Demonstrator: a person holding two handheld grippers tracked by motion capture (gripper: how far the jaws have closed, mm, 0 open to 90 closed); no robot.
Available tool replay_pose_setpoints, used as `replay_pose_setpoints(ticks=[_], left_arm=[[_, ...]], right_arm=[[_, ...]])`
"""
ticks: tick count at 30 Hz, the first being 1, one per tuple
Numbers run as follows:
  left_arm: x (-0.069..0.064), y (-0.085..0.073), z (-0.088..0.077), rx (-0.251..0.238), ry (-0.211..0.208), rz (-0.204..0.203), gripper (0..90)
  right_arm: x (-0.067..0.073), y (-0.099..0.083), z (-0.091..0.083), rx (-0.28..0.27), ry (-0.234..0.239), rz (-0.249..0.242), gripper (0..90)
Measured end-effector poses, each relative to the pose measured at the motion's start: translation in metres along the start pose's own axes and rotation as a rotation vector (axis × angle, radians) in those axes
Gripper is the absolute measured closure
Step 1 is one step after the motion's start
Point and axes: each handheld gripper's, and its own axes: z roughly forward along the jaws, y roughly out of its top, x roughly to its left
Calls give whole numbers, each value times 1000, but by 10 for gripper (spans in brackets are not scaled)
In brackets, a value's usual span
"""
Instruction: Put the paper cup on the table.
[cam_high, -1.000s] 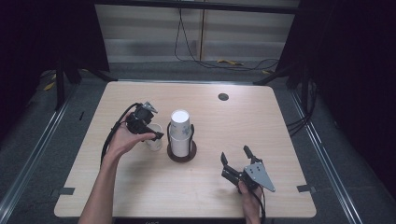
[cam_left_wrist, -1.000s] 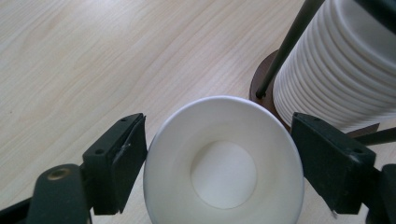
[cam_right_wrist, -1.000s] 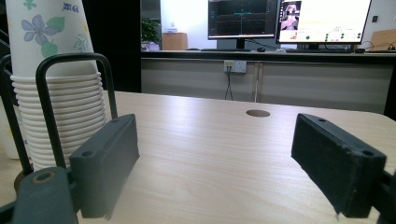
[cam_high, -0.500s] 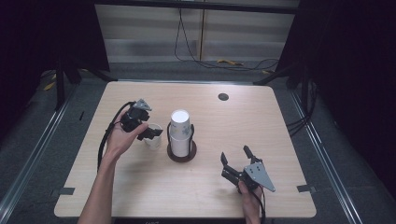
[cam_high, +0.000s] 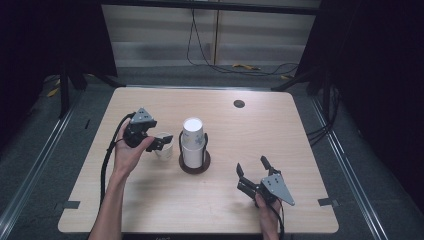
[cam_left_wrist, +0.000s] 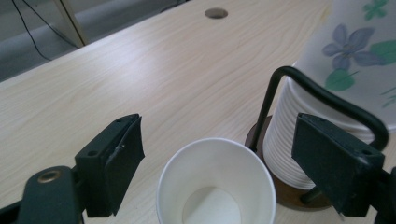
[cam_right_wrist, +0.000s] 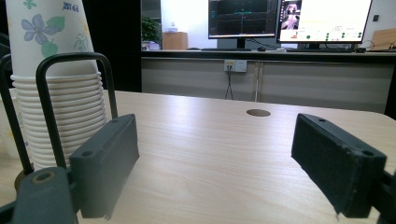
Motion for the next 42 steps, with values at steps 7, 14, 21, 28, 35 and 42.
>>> replay_pose_setpoints(ticks=[7, 14, 21, 28, 35, 42], left_arm=[[-7, -15, -10, -76, 29, -24, 176], [-18, -30, -19, -144, 31, -57, 178], [-36, -42, -31, -206, 41, -49, 180], [-53, -69, -35, -245, 13, -43, 196], [-72, -85, -40, -307, 42, -40, 196], [-88, -101, -33, -311, 69, -31, 195]], right_arm=[[0, 0, 0, 1, 1, 0, 141], [0, 0, 0, 0, 1, 0, 141], [0, 0, 0, -1, 1, -1, 142], [0, 0, 0, -2, 2, -1, 142], [0, 0, 0, 0, 1, -1, 141], [0, 0, 0, -3, 2, -1, 141]])
